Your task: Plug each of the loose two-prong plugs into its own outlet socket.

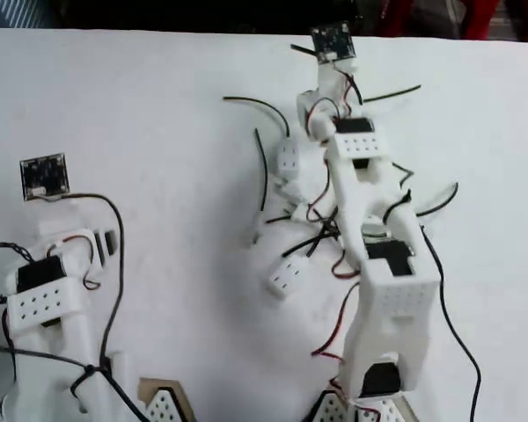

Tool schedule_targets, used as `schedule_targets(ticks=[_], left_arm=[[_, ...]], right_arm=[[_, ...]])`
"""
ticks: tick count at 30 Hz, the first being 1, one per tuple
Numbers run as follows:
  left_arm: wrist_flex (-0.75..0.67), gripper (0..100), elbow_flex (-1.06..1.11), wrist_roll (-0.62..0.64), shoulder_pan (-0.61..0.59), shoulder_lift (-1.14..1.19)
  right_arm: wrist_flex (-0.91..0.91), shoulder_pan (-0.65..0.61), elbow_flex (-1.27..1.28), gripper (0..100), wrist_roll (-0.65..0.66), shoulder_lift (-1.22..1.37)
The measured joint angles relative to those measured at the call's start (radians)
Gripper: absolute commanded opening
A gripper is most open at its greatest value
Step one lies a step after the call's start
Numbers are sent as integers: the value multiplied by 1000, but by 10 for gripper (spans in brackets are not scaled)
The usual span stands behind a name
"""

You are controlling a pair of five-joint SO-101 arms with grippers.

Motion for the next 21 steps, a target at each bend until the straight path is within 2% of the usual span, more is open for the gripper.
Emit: schedule_targets(ticks=[9,14,21], left_arm=[[0,226,0,0,0,0],[0,226,0,0,0,0],[0,226,0,0,0,0]], right_arm=[[316,0,-245,172,0,51],[528,-9,-255,172,0,18],[867,-86,-255,172,0,-64]])
